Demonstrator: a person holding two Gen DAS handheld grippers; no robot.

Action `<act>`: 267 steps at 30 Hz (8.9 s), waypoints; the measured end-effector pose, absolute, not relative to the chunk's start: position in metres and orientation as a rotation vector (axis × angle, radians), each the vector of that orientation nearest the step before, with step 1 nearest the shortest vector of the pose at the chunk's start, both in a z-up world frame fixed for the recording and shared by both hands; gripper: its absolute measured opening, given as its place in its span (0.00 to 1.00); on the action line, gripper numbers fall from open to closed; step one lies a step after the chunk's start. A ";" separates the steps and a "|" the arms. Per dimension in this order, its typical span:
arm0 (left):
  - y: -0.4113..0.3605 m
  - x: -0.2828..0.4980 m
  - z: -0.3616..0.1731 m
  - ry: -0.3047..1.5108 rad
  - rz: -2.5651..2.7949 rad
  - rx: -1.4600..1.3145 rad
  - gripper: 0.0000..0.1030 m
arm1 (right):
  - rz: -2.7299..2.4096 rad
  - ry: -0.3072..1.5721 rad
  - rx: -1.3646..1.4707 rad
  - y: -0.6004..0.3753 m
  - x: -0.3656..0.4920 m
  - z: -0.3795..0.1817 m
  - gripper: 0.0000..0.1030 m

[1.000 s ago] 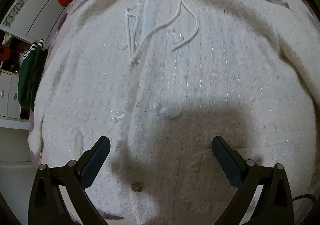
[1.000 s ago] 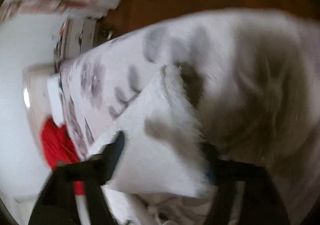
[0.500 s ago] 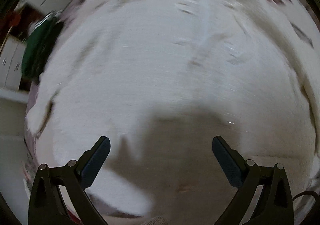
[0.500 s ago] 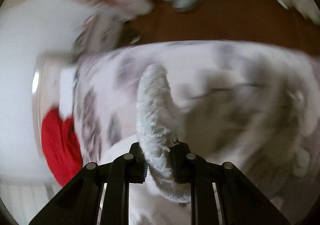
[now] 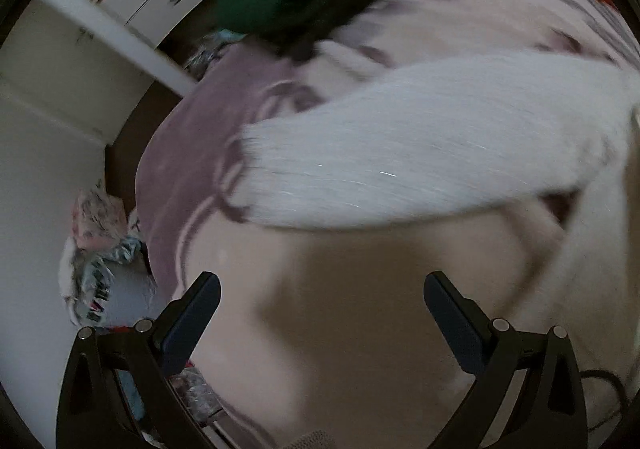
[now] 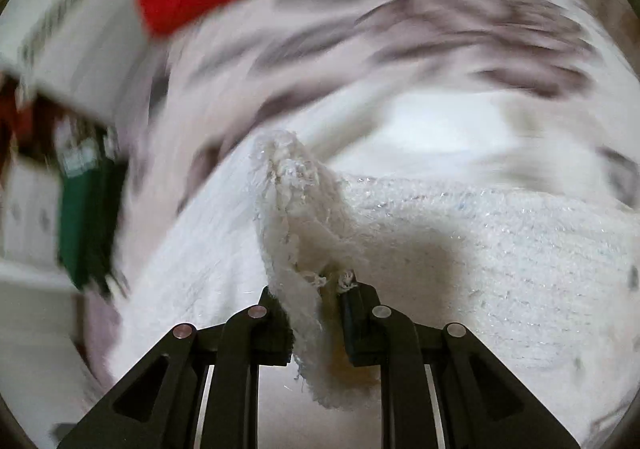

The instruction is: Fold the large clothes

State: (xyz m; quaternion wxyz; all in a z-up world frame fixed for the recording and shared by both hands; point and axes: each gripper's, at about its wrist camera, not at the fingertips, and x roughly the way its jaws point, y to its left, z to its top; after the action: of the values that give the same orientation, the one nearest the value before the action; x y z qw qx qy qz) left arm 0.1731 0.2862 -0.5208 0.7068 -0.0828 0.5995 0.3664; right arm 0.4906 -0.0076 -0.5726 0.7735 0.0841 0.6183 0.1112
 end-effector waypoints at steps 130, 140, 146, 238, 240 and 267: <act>0.041 0.379 -0.515 1.254 0.260 0.192 0.84 | 0.162 1.344 0.682 -0.272 0.325 -0.562 0.06; 0.058 0.418 -0.474 1.224 0.167 0.233 0.84 | 0.157 1.664 0.566 -0.263 0.347 -0.608 0.15; 0.016 0.500 -0.485 1.223 -0.045 0.441 0.84 | 0.166 1.581 0.468 -0.283 0.389 -0.566 0.65; 0.043 0.446 -0.476 1.244 -0.006 0.034 1.00 | -0.060 1.611 0.430 -0.314 0.416 -0.558 0.58; 0.021 0.478 -0.487 1.270 -0.071 0.087 1.00 | -0.010 1.591 0.420 -0.294 0.432 -0.547 0.58; 0.033 0.495 -0.532 1.122 0.324 0.414 0.85 | 0.434 1.698 0.747 -0.104 0.491 -0.647 0.47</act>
State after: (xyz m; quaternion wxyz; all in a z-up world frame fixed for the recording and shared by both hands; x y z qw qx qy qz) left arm 0.4951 0.0335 -0.5316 0.8143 0.1940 0.5256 0.1520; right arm 0.4915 -0.1040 -0.6475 0.5797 0.3196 0.7262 0.1855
